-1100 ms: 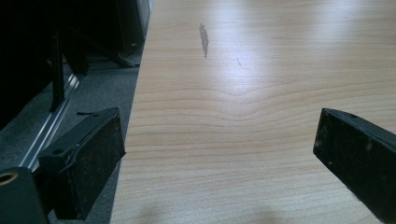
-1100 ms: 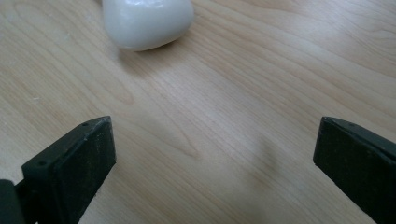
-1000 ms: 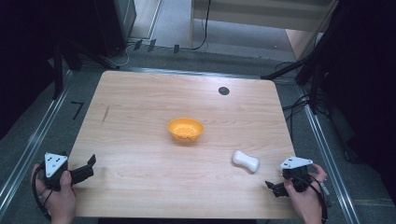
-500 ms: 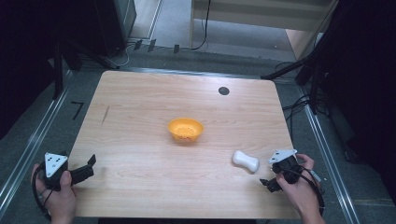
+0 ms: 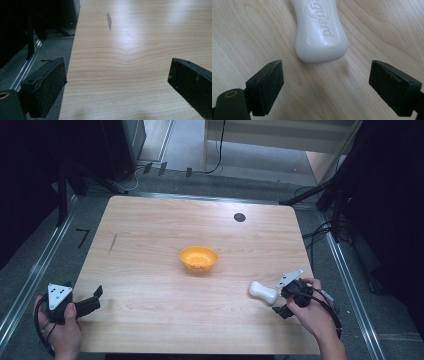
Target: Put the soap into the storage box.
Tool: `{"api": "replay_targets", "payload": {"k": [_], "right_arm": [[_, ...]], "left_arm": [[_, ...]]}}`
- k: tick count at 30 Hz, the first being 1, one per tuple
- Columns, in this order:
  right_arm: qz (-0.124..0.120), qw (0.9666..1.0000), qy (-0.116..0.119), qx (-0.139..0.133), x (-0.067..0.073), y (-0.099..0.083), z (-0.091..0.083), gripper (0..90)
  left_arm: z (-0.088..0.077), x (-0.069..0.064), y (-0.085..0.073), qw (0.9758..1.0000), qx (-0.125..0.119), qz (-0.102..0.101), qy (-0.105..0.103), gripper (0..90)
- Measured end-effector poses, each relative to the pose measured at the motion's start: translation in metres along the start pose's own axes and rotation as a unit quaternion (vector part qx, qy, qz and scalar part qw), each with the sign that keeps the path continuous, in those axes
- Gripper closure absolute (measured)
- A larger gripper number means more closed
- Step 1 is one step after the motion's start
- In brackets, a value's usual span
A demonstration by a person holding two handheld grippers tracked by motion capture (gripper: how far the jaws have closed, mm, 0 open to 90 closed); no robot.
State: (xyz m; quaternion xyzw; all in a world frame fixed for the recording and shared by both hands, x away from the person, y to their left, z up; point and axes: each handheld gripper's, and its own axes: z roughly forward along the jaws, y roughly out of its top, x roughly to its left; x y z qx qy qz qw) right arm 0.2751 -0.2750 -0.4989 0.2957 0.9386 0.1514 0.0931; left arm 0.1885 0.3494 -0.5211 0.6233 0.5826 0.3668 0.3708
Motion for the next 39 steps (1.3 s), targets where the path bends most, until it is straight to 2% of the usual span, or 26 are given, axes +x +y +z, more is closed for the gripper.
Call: {"api": "replay_targets", "payload": {"k": [8, 14, 26, 33, 39], "right_arm": [[-0.022, 0.9996, -0.011, 0.018, 0.000, 0.014, 0.000, 15.9], [-0.030, 0.9991, 0.004, 0.029, 0.000, 0.025, 0.005, 20.9], [-0.049, 0.9976, 0.010, 0.048, 0.001, 0.047, 0.011, 23.7], [-0.063, 0.9960, 0.022, 0.060, 0.003, 0.057, 0.016, 29.6], [-0.063, 0.9956, 0.028, 0.063, 0.003, 0.062, 0.020, 33.9]], "left_arm": [[0.000, 0.000, 0.000, 1.0000, 0.001, 0.001, 0.000, 2.3], [0.000, 0.000, 0.000, 1.0000, 0.002, 0.001, 0.000, 2.3], [0.000, 0.000, 0.000, 1.0000, 0.001, -0.001, -0.002, 2.3], [0.000, 0.000, 0.000, 1.0000, 0.001, -0.003, -0.002, 2.3], [0.001, 0.000, 0.000, 1.0000, 0.000, -0.003, -0.003, 2.3]]}}
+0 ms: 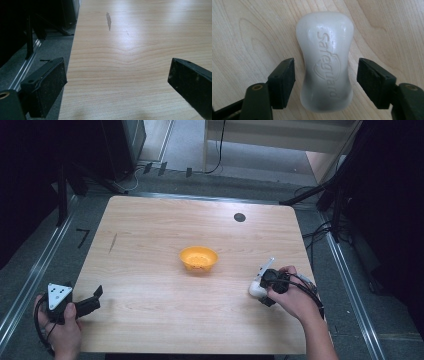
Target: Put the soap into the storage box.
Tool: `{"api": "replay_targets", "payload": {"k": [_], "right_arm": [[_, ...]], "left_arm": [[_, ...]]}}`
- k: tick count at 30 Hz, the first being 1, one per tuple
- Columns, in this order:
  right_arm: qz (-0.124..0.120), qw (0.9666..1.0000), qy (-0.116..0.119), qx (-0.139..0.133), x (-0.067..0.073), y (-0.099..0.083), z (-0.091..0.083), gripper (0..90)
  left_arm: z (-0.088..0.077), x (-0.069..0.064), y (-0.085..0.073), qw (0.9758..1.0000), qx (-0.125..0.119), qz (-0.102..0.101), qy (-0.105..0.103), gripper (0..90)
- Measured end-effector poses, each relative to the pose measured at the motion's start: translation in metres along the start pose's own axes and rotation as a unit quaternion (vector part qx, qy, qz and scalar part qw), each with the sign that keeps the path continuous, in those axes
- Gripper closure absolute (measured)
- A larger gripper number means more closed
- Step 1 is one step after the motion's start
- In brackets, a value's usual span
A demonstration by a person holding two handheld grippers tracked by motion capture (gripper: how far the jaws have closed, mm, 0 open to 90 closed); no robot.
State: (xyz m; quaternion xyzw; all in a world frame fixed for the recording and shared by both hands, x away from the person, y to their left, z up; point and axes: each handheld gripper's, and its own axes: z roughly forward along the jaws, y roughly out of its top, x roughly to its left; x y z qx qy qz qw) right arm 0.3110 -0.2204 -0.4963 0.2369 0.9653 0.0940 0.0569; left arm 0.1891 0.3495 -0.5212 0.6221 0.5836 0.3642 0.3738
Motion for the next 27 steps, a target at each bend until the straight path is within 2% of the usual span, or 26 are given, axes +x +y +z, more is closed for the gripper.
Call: {"api": "replay_targets", "payload": {"k": [17, 19, 20, 27], "right_arm": [[0.009, 0.9994, 0.026, 0.022, -0.007, 0.009, 0.013, 44.9], [0.012, 0.9991, 0.035, 0.020, -0.008, 0.010, 0.013, 47.7], [0.006, 0.9993, 0.034, 0.017, -0.008, 0.010, 0.013, 48.5], [0.006, 0.9992, 0.039, 0.007, -0.009, 0.007, 0.013, 49.4]], "left_arm": [[0.000, 0.000, 0.000, 1.0000, 0.000, 0.000, -0.001, 2.3], [0.000, 0.001, 0.000, 1.0000, 0.001, 0.000, -0.001, 2.3], [0.000, 0.001, 0.000, 1.0000, 0.001, 0.000, -0.001, 2.3], [0.000, 0.001, 0.000, 1.0000, -0.001, -0.001, 0.000, 2.3]]}}
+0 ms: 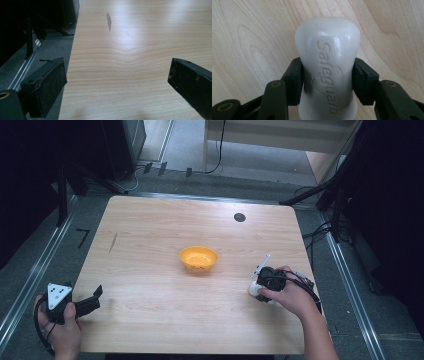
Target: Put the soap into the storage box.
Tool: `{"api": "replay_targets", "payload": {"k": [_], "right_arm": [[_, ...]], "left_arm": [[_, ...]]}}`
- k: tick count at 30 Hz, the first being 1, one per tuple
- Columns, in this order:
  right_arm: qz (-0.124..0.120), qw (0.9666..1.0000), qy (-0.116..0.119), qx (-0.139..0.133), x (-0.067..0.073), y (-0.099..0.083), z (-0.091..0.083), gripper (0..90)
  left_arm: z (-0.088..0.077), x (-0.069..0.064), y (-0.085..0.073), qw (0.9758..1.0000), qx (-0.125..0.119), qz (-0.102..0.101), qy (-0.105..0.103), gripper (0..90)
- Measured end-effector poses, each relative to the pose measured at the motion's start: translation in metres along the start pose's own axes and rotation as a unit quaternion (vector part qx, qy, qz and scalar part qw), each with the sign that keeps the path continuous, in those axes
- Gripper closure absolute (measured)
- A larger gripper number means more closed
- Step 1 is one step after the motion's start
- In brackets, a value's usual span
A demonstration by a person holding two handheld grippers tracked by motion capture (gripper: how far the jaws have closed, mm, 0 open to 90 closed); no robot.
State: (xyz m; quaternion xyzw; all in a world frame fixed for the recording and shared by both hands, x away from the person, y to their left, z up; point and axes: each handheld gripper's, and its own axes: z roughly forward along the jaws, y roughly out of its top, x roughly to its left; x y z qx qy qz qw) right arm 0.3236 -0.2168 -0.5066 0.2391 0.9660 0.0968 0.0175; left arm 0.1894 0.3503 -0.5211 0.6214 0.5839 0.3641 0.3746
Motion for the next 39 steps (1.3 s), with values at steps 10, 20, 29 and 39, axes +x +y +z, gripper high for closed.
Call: {"api": "replay_targets", "payload": {"k": [10, 20, 29, 39], "right_arm": [[-0.006, 1.0000, 0.002, 0.006, 0.002, 0.000, 0.000, 50.8], [-0.009, 0.9998, 0.001, 0.016, 0.001, 0.004, 0.000, 51.1], [-0.024, 0.9996, 0.003, -0.011, 0.004, 0.013, -0.008, 51.2], [-0.058, 0.9982, -0.003, -0.015, 0.006, 0.036, -0.025, 51.2]], "left_arm": [[0.000, -0.001, 0.000, 1.0000, 0.000, 0.002, 0.003, 2.3], [0.000, 0.001, 0.000, 1.0000, -0.001, -0.001, 0.000, 2.3], [-0.001, 0.001, 0.000, 1.0000, -0.002, -0.006, 0.001, 2.3], [-0.001, 0.001, 0.000, 1.0000, -0.004, -0.006, 0.000, 2.3]]}}
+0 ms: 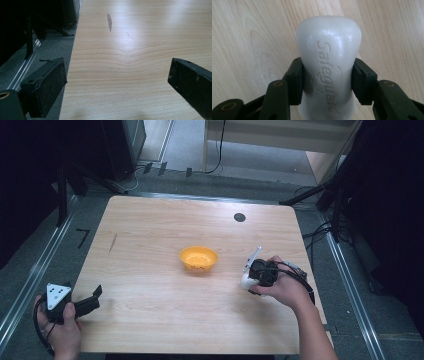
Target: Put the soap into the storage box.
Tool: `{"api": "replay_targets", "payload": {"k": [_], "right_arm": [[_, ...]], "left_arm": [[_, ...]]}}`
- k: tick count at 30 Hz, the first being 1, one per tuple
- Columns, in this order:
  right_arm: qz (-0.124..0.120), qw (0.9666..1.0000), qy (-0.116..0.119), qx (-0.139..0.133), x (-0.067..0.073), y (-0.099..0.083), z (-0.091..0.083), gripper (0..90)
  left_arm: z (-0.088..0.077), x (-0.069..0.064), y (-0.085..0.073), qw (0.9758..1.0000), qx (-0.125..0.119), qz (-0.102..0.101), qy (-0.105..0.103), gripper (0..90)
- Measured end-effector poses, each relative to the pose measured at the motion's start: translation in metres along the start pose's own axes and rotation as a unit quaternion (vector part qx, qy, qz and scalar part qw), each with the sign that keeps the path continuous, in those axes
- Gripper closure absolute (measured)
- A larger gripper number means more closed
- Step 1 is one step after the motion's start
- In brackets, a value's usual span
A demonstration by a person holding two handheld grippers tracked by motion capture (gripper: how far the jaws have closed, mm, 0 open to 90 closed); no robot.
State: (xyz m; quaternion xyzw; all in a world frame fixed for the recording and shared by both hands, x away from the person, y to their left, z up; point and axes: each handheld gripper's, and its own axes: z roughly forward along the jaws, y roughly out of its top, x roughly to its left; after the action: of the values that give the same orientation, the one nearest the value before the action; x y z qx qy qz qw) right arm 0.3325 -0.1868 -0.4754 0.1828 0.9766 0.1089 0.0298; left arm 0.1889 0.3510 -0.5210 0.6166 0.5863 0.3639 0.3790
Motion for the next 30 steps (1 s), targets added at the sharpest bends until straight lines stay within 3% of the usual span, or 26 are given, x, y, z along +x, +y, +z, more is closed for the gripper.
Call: {"api": "replay_targets", "payload": {"k": [8, 30], "right_arm": [[-0.021, 0.9998, 0.005, -0.004, -0.001, 0.023, -0.001, 51.3], [-0.071, 0.9974, -0.008, -0.011, -0.006, 0.078, -0.018, 51.3]], "left_arm": [[0.000, 0.001, 0.000, 1.0000, 0.000, -0.004, -0.003, 2.3], [0.000, 0.001, 0.000, 1.0000, 0.000, -0.002, -0.001, 2.3]]}}
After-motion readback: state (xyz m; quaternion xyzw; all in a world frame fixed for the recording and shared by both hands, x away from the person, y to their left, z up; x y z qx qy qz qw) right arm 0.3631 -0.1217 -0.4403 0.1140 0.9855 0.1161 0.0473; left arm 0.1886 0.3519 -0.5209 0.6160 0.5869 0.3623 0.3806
